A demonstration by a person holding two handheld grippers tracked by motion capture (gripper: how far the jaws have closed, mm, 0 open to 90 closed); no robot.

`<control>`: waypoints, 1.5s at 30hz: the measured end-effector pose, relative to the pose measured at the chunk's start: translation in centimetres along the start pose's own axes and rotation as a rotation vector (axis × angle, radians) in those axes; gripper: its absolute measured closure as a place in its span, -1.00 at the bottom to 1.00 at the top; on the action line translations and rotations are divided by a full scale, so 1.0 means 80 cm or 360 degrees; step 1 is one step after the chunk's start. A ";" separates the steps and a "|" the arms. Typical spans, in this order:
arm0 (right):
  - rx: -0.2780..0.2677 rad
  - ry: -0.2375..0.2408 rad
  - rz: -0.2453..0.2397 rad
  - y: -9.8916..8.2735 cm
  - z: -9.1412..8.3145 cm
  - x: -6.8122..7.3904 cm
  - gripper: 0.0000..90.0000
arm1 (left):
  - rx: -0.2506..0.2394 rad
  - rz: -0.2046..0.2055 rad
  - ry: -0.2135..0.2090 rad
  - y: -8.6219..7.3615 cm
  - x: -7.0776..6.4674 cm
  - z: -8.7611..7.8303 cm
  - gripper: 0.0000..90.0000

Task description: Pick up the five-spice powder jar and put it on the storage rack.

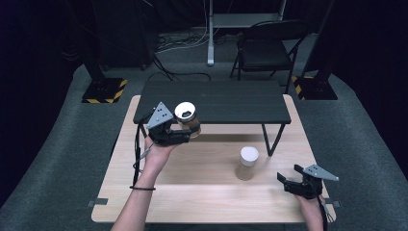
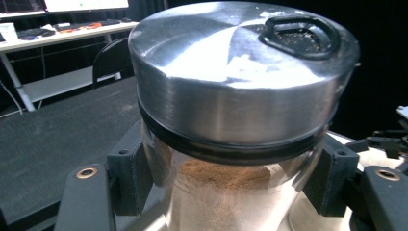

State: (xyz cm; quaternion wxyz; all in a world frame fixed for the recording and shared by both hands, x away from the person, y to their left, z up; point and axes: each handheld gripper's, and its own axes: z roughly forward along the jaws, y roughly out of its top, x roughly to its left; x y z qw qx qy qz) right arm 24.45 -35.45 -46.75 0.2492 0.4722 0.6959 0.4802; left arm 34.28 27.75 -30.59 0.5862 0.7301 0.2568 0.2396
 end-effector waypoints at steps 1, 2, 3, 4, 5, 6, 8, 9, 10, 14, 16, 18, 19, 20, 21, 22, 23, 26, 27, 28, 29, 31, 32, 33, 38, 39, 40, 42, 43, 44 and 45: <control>-0.0001 -0.0001 0.0001 0.000 0.000 0.000 -0.72 | 0.0001 0.0001 0.0010 0.002 0.000 0.003 -0.32; -0.0001 -0.0001 0.0002 0.000 0.000 0.000 -0.72 | 0.0010 -0.0004 0.0022 0.006 0.001 0.005 -0.32; -0.0003 -0.0001 0.0000 0.000 0.000 0.000 -0.72 | 0.0020 -0.0007 0.0031 0.008 0.002 0.008 -0.32; -0.0004 -0.0001 0.0000 0.000 0.000 0.000 -0.72 | 0.0022 -0.0008 0.0036 0.010 0.004 0.011 -0.32; -0.0004 -0.0001 -0.0001 0.000 0.000 0.000 -0.72 | 0.0019 -0.0013 0.0042 0.011 0.005 0.013 -0.32; -0.0003 0.0001 0.0001 0.000 0.000 0.000 -0.72 | 0.0022 -0.0017 0.0045 0.012 0.006 0.015 -0.32; -0.0001 0.0002 0.0000 0.000 0.000 0.000 -0.72 | 0.0033 -0.0029 0.0067 0.017 0.008 0.020 -0.32; 0.0001 0.0004 0.0000 0.000 0.000 0.000 -0.72 | 0.0045 -0.0029 0.0080 0.020 0.010 0.024 -0.32; 0.0002 0.0004 0.0000 0.000 0.001 0.000 -0.72 | 0.0049 -0.0035 0.0091 0.022 0.011 0.027 -0.32; -0.0002 0.0004 0.0002 0.000 0.000 -0.001 -0.72 | 0.0080 -0.0045 0.0133 0.031 0.015 0.039 -0.32; -0.0002 0.0004 0.0001 0.000 0.000 -0.001 -0.72 | 0.0105 -0.0039 0.0156 0.038 0.016 0.045 -0.32; 0.0001 0.0006 -0.0001 0.000 0.001 -0.001 -0.72 | 0.0124 -0.0022 0.0181 0.045 0.015 0.050 -0.32; 0.0002 0.0006 -0.0001 0.000 0.001 -0.001 -0.72 | 0.0135 -0.0021 0.0189 0.048 0.016 0.052 -0.32; 0.0001 0.0008 0.0001 0.000 0.001 -0.001 -0.72 | 0.0141 -0.0023 0.0193 0.050 0.016 0.054 -0.32; 0.0001 0.0008 0.0001 0.000 0.001 -0.001 -0.72 | 0.0155 -0.0022 0.0200 0.053 0.017 0.057 -0.32; 0.0000 0.0008 -0.0001 0.000 0.001 -0.001 -0.72 | 0.0172 -0.0017 0.0207 0.056 0.017 0.059 -0.32; 0.0000 0.0008 0.0000 0.000 0.001 -0.002 -0.72 | 0.0185 -0.0015 0.0212 0.057 0.017 0.061 -0.32; -0.0001 0.0008 0.0000 0.000 0.001 -0.002 -0.72 | 0.0206 -0.0023 0.0225 0.059 0.017 0.066 -0.32; 0.0001 0.0008 -0.0001 0.000 0.001 -0.002 -0.72 | 0.0208 -0.0036 0.0223 0.059 0.018 0.066 -0.32; 0.0001 0.0009 0.0000 0.000 0.001 -0.002 -0.72 | 0.0209 -0.0042 0.0222 0.059 0.019 0.066 -0.32; 0.0002 0.0009 0.0000 0.000 0.001 -0.002 -0.72 | 0.0203 -0.0045 0.0221 0.058 0.019 0.067 -0.32; 0.0001 0.0009 0.0000 0.000 0.001 -0.002 -0.72 | 0.0201 -0.0055 0.0217 0.057 0.021 0.066 -0.33; 0.0002 0.0009 -0.0001 0.000 0.001 -0.002 -0.72 | 0.0204 -0.0059 0.0224 0.056 0.020 0.066 -0.34; 0.0001 0.0007 -0.0002 0.000 0.001 -0.001 -0.72 | 0.0213 -0.0053 0.0221 0.056 0.021 0.066 -0.39; 0.0005 0.0005 0.0000 0.000 0.001 -0.001 -0.72 | 0.0188 -0.0067 0.0227 0.047 0.019 0.058 -0.58; 0.0007 0.0008 0.0001 0.001 0.001 0.000 -0.72 | 0.0186 -0.0057 0.0226 0.045 0.019 0.055 -0.61; 0.0006 0.0010 -0.0001 0.001 0.001 0.000 -0.72 | 0.0177 -0.0058 0.0222 0.043 0.019 0.052 -0.62; 0.0008 0.0009 -0.0003 0.001 0.001 0.000 -0.72 | 0.0161 -0.0060 0.0210 0.038 0.019 0.045 -0.64; 0.0008 0.0009 0.0000 0.001 0.001 0.000 -0.72 | 0.0151 -0.0060 0.0205 0.035 0.019 0.041 -0.64; 0.0007 0.0007 0.0002 0.001 0.001 0.000 -0.72 | 0.0151 -0.0054 0.0204 0.034 0.018 0.039 -0.64; 0.0007 0.0006 0.0001 0.000 0.001 0.000 -0.72 | 0.0154 -0.0047 0.0203 0.032 0.017 0.035 -0.64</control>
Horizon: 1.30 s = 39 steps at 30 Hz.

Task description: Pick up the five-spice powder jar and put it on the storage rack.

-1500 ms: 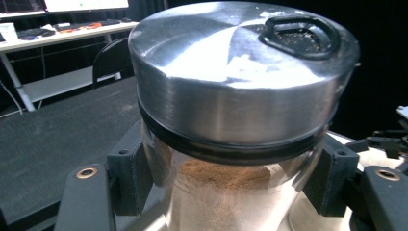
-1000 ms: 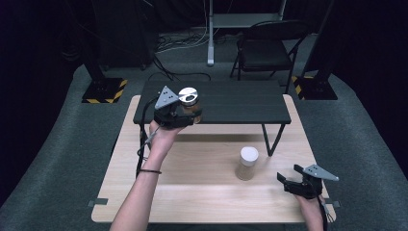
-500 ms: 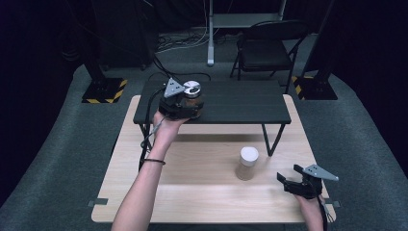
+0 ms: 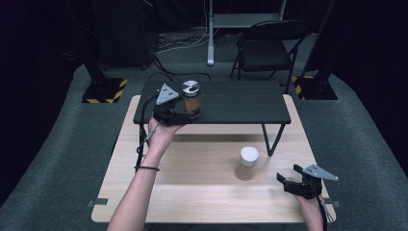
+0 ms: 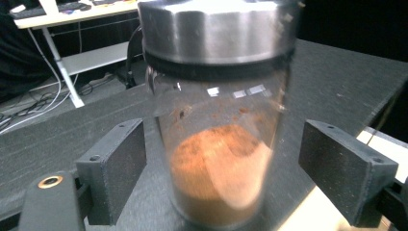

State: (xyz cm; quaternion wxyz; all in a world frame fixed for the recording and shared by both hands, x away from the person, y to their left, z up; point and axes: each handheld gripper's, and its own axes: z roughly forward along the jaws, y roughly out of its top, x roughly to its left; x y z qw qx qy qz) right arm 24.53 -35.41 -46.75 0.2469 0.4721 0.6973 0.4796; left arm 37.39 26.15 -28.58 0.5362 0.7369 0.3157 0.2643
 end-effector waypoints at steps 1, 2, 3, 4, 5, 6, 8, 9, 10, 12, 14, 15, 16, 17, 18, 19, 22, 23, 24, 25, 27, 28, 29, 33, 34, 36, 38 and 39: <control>0.0000 0.0000 0.0000 0.000 0.000 0.000 -0.72 | -0.0012 0.0000 -0.0011 -0.005 0.001 -0.005 -0.64; 0.0000 -0.0001 -0.0003 0.000 0.000 0.000 -0.72 | -0.0022 -0.0002 -0.0014 -0.008 0.001 -0.008 -0.64; 0.0000 -0.0001 -0.0003 0.000 0.000 0.000 -0.72 | -0.0025 -0.0001 -0.0024 -0.012 0.001 -0.012 -0.64; 0.0003 0.0000 -0.0002 0.000 0.000 0.000 -0.72 | -0.0030 0.0010 -0.0026 -0.015 0.000 -0.016 -0.65; 0.0003 -0.0001 -0.0004 0.000 0.000 0.001 -0.72 | -0.0036 0.0016 -0.0027 -0.017 0.000 -0.019 -0.64; 0.0002 0.0000 -0.0003 0.000 0.000 0.001 -0.72 | -0.0042 0.0018 -0.0034 -0.021 -0.002 -0.024 -0.64; 0.0003 -0.0001 -0.0004 0.000 0.000 0.001 -0.72 | -0.0040 0.0052 -0.0036 -0.027 -0.005 -0.031 -0.64; 0.0002 -0.0002 -0.0002 0.000 0.000 0.001 -0.72 | -0.0039 0.0066 -0.0042 -0.031 -0.007 -0.034 -0.64; 0.0003 -0.0002 -0.0001 0.000 0.000 0.001 -0.72 | -0.0036 0.0081 -0.0044 -0.035 -0.009 -0.037 -0.64; 0.0004 -0.0002 -0.0003 0.001 0.000 0.001 -0.72 | -0.0028 0.0101 -0.0045 -0.043 -0.012 -0.043 -0.64; 0.0005 -0.0001 -0.0005 0.001 0.001 0.001 -0.72 | -0.0029 0.0098 -0.0065 -0.054 -0.011 -0.048 -0.64; 0.0004 -0.0002 -0.0006 0.001 0.001 0.001 -0.72 | -0.0027 0.0095 -0.0069 -0.058 -0.011 -0.049 -0.64; 0.0004 -0.0001 -0.0006 0.001 0.001 0.001 -0.72 | -0.0022 0.0090 -0.0067 -0.066 -0.011 -0.052 -0.64; 0.0005 -0.0001 -0.0006 0.001 0.001 0.001 -0.72 | -0.0016 0.0082 -0.0068 -0.072 -0.010 -0.053 -0.64; 0.0005 -0.0002 -0.0005 0.001 0.001 0.001 -0.72 | -0.0008 0.0070 -0.0077 -0.078 -0.008 -0.055 -0.64; 0.0005 -0.0001 -0.0006 0.001 0.001 0.001 -0.72 | -0.0001 0.0066 -0.0076 -0.083 -0.008 -0.056 -0.64; 0.0005 -0.0001 -0.0006 0.001 0.001 0.001 -0.72 | 0.0000 0.0041 -0.0085 -0.101 -0.005 -0.061 -0.64; 0.0005 -0.0001 -0.0004 0.001 0.000 0.001 -0.72 | 0.0004 0.0038 -0.0082 -0.106 -0.005 -0.062 -0.64; 0.0005 -0.0001 -0.0003 0.001 0.000 0.001 -0.72 | 0.0006 0.0036 -0.0080 -0.110 -0.005 -0.063 -0.64; 0.0005 -0.0002 -0.0003 0.001 0.000 0.001 -0.72 | 0.0009 0.0037 -0.0077 -0.116 -0.005 -0.065 -0.64; 0.0005 -0.0002 -0.0004 0.001 0.001 0.001 -0.72 | 0.0015 0.0026 -0.0080 -0.128 -0.004 -0.068 -0.64; 0.0006 -0.0001 -0.0006 0.001 0.001 0.001 -0.72 | 0.0016 0.0029 -0.0080 -0.132 -0.004 -0.069 -0.64; 0.0007 -0.0002 -0.0006 0.001 0.001 0.001 -0.72 | 0.0026 0.0037 -0.0069 -0.138 -0.005 -0.070 -0.64; 0.0005 -0.0002 -0.0002 0.001 0.000 0.001 -0.72 | 0.0042 0.0043 -0.0073 -0.159 -0.006 -0.073 -0.64; 0.0005 -0.0002 -0.0003 0.001 0.000 0.001 -0.72 | 0.0047 0.0050 -0.0068 -0.163 -0.007 -0.074 -0.64; 0.0005 -0.0003 -0.0004 0.001 0.001 0.001 -0.72 | 0.0044 0.0051 -0.0076 -0.174 -0.007 -0.076 -0.64; 0.0006 -0.0003 -0.0004 0.001 0.001 0.001 -0.72 | 0.0046 0.0061 -0.0073 -0.183 -0.008 -0.078 -0.64; 0.0007 -0.0002 -0.0005 0.001 0.001 0.001 -0.72 | 0.0052 0.0068 -0.0071 -0.189 -0.009 -0.079 -0.64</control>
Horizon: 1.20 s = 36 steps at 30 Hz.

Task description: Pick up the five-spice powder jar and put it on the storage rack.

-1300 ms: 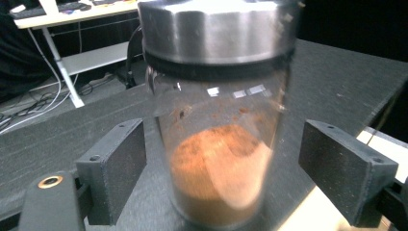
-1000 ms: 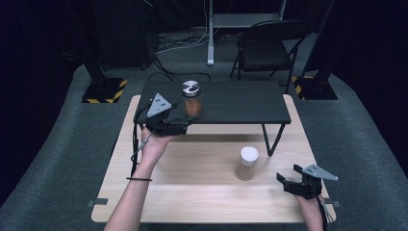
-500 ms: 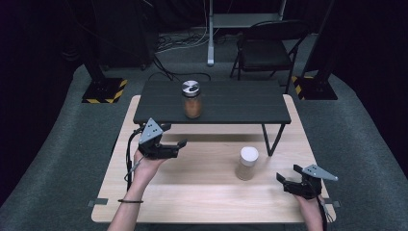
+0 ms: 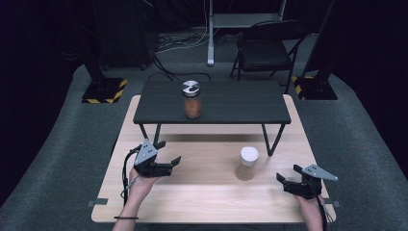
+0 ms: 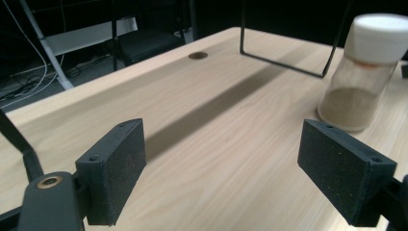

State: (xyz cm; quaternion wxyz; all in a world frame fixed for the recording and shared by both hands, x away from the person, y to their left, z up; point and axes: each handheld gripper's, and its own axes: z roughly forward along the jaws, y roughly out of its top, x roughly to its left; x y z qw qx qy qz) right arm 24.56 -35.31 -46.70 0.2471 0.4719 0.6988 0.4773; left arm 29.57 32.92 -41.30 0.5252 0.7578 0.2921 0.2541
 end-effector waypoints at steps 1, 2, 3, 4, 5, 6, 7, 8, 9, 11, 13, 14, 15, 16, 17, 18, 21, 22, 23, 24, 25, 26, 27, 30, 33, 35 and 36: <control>0.0000 0.0000 0.0000 0.000 0.000 0.000 -0.72 | 0.0007 0.0006 -0.0003 -0.004 0.000 0.000 -0.64; -0.0001 0.0000 0.0000 0.000 0.000 0.000 -0.72 | 0.0016 0.0008 0.0003 -0.007 -0.002 -0.001 -0.64; 0.0000 0.0000 0.0000 0.000 0.000 0.000 -0.72 | 0.0023 0.0014 0.0008 -0.013 -0.003 -0.001 -0.64; 0.0001 -0.0001 -0.0001 0.000 0.000 0.000 -0.72 | 0.0020 0.0012 0.0003 -0.018 -0.003 -0.001 -0.64; 0.0001 -0.0001 0.0000 0.000 0.000 0.000 -0.72 | 0.0016 0.0008 -0.0001 -0.023 -0.004 -0.001 -0.64; 0.0000 -0.0002 0.0001 0.000 0.000 0.000 -0.72 | 0.0013 0.0005 0.0000 -0.027 -0.004 -0.001 -0.63; -0.0001 -0.0002 0.0002 0.000 0.000 0.000 -0.72 | 0.0011 0.0005 -0.0002 -0.032 -0.005 -0.001 -0.63; 0.0000 -0.0002 0.0003 0.000 0.000 0.000 -0.72 | 0.0015 0.0009 0.0002 -0.036 -0.007 -0.001 -0.63; 0.0000 -0.0002 0.0003 0.000 0.000 0.000 -0.72 | 0.0021 0.0011 0.0005 -0.042 -0.008 -0.001 -0.63; 0.0000 -0.0003 0.0003 0.000 0.000 0.001 -0.72 | 0.0022 0.0002 0.0003 -0.051 -0.009 -0.002 -0.63; 0.0001 -0.0004 0.0003 0.000 0.000 0.001 -0.72 | 0.0031 -0.0010 0.0008 -0.056 -0.011 -0.002 -0.63; 0.0002 -0.0003 0.0001 0.000 0.000 0.000 -0.72 | 0.0040 -0.0001 0.0012 -0.058 -0.012 -0.002 -0.63; 0.0005 -0.0001 0.0002 0.001 0.000 0.000 -0.72 | 0.0050 0.0016 0.0020 -0.058 -0.013 -0.003 -0.63; 0.0006 0.0000 0.0003 0.001 0.000 0.000 -0.72 | 0.0055 0.0029 0.0031 -0.059 -0.015 -0.004 -0.63; 0.0004 -0.0001 0.0001 0.000 0.000 0.000 -0.72 | 0.0043 0.0017 0.0021 -0.063 -0.014 -0.004 -0.63; 0.0003 -0.0002 0.0000 0.000 0.000 0.000 -0.72 | 0.0040 0.0014 0.0019 -0.064 -0.014 -0.004 -0.63; 0.0008 0.0000 0.0003 0.001 0.000 0.000 -0.72 | 0.0067 0.0007 0.0030 -0.069 -0.012 -0.003 -0.63; 0.0009 0.0000 0.0001 0.001 0.001 0.000 -0.72 | 0.0074 0.0000 0.0030 -0.070 -0.011 -0.003 -0.63; 0.0009 0.0000 0.0001 0.001 0.001 0.001 -0.72 | 0.0078 -0.0009 0.0030 -0.072 -0.011 -0.002 -0.63; 0.0008 0.0000 0.0000 0.001 0.001 0.001 -0.72 | 0.0086 -0.0012 0.0033 -0.073 -0.011 -0.002 -0.63; 0.0010 0.0001 0.0002 0.001 0.001 0.001 -0.73 | 0.0087 -0.0010 0.0035 -0.073 -0.011 -0.002 -0.63; 0.0010 0.0000 0.0001 0.001 0.001 0.001 -0.72 | 0.0089 -0.0011 0.0036 -0.074 -0.011 -0.002 -0.63; 0.0010 0.0001 0.0000 0.001 0.001 0.001 -0.72 | 0.0096 -0.0007 0.0046 -0.075 -0.012 -0.001 -0.63; 0.0012 0.0001 -0.0001 0.002 0.001 0.001 -0.72 | 0.0122 -0.0013 0.0046 -0.075 -0.010 0.001 -0.63; 0.0012 0.0001 -0.0001 0.002 0.001 0.001 -0.72 | 0.0123 -0.0014 0.0047 -0.076 -0.011 0.002 -0.63; 0.0013 0.0002 -0.0001 0.002 0.001 0.001 -0.72 | 0.0133 -0.0006 0.0050 -0.076 -0.011 0.002 -0.63; 0.0012 0.0001 -0.0001 0.002 0.001 0.001 -0.72 | 0.0136 -0.0009 0.0048 -0.076 -0.011 0.002 -0.63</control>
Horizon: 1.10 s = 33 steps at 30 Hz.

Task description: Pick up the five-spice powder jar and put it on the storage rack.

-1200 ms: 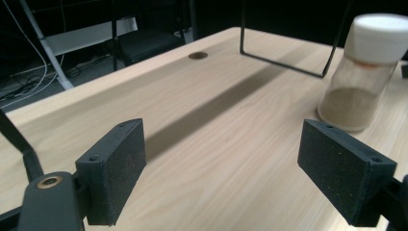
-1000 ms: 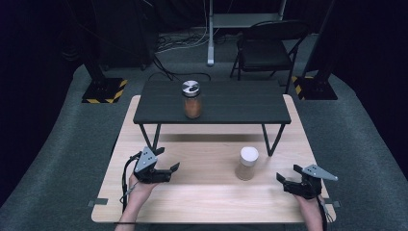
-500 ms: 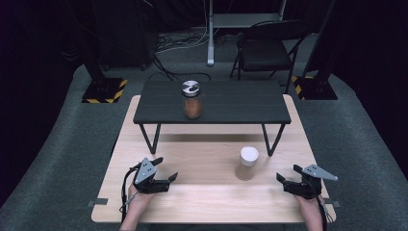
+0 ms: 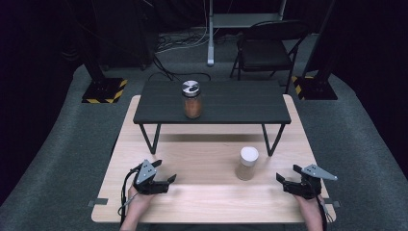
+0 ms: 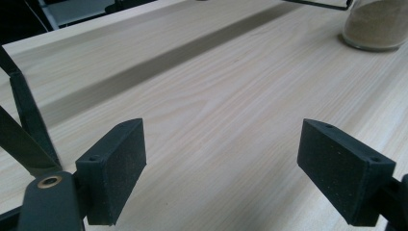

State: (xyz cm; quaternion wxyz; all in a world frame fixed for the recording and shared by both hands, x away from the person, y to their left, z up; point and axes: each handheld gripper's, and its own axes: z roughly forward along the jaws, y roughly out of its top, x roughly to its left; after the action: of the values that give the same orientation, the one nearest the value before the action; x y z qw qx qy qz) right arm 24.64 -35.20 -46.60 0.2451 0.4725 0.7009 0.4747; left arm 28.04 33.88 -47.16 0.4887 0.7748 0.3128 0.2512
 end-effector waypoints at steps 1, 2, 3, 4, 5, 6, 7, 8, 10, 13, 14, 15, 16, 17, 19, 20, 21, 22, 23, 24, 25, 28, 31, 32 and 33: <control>0.0000 0.0000 0.0001 0.000 0.000 0.000 -0.72 | 0.0002 -0.0003 -0.0003 0.000 0.000 0.000 -0.63; 0.0000 0.0000 0.0001 0.000 0.000 0.000 -0.73 | 0.0004 -0.0002 -0.0003 0.000 0.000 0.000 -0.63; 0.0000 0.0000 0.0002 0.000 0.000 0.000 -0.73 | 0.0005 -0.0002 -0.0002 0.000 0.000 0.001 -0.63; 0.0001 0.0001 0.0002 0.000 0.000 0.000 -0.72 | 0.0005 -0.0005 -0.0005 0.000 0.001 0.001 -0.63; 0.0001 0.0000 0.0003 0.000 0.000 0.000 -0.72 | 0.0006 -0.0005 -0.0003 0.000 0.001 0.001 -0.63; 0.0001 0.0000 0.0003 0.000 0.000 0.000 -0.73 | 0.0010 -0.0003 0.0000 0.000 0.000 0.001 -0.63; 0.0002 -0.0001 0.0003 0.000 0.000 0.000 -0.73 | 0.0012 -0.0005 0.0000 0.000 0.001 0.001 -0.63; 0.0001 -0.0001 0.0003 0.000 0.000 0.000 -0.73 | 0.0013 -0.0008 -0.0001 0.000 0.001 0.001 -0.63; 0.0002 -0.0001 0.0003 0.000 0.000 0.000 -0.73 | 0.0012 -0.0008 0.0000 0.000 0.001 0.001 -0.63; 0.0004 -0.0001 0.0003 0.000 0.000 0.000 -0.73 | 0.0010 -0.0012 -0.0003 0.000 0.001 0.001 -0.63; 0.0004 -0.0001 0.0003 0.000 0.000 0.000 -0.73 | 0.0011 -0.0011 -0.0002 0.000 0.001 0.001 -0.63; 0.0004 -0.0001 0.0003 0.000 0.000 0.000 -0.73 | 0.0011 -0.0013 -0.0001 0.000 0.001 0.001 -0.63; 0.0004 0.0000 0.0003 0.000 0.000 0.000 -0.73 | 0.0009 -0.0014 -0.0002 0.000 0.001 0.001 -0.63; 0.0003 -0.0001 0.0004 0.000 0.000 0.000 -0.73 | 0.0009 -0.0013 -0.0002 0.000 0.001 0.001 -0.63; 0.0002 -0.0001 0.0004 0.000 0.000 0.000 -0.73 | 0.0008 -0.0015 -0.0003 -0.001 0.002 0.001 -0.63; 0.0001 -0.0002 0.0005 0.000 0.000 0.000 -0.73 | 0.0007 -0.0016 -0.0002 -0.001 0.002 0.000 -0.63; 0.0001 -0.0002 0.0005 0.000 0.000 0.000 -0.73 | 0.0007 -0.0016 -0.0001 -0.001 0.002 0.000 -0.63; 0.0001 -0.0002 0.0005 0.000 0.000 0.000 -0.73 | 0.0007 -0.0018 0.0001 -0.001 0.002 0.000 -0.63; 0.0002 -0.0001 0.0006 0.000 0.000 0.000 -0.73 | 0.0009 -0.0018 0.0002 -0.001 0.002 0.000 -0.63; 0.0005 0.0000 0.0006 0.000 0.000 0.000 -0.73 | 0.0010 -0.0018 0.0002 -0.001 0.002 0.000 -0.63; 0.0006 0.0000 0.0007 0.001 0.000 0.000 -0.73 | 0.0010 -0.0017 0.0003 -0.001 0.002 0.000 -0.63; 0.0006 -0.0001 0.0007 0.001 0.000 0.000 -0.73 | 0.0007 -0.0017 0.0002 -0.001 0.002 0.000 -0.63; 0.0002 -0.0002 0.0007 0.000 0.000 0.000 -0.73 | 0.0005 -0.0018 0.0002 -0.001 0.002 0.000 -0.63; 0.0003 -0.0002 0.0006 0.000 0.000 0.000 -0.73 | 0.0006 -0.0015 0.0005 -0.001 0.002 -0.001 -0.63; 0.0004 -0.0002 0.0005 0.000 0.000 0.000 -0.73 | 0.0003 -0.0018 0.0006 -0.002 0.002 -0.001 -0.63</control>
State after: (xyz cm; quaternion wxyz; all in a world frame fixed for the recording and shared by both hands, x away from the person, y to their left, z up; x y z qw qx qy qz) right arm 24.64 -35.19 -46.57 0.2441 0.4743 0.7006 0.4740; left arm 28.06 34.08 -47.23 0.4888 0.7729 0.3184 0.2496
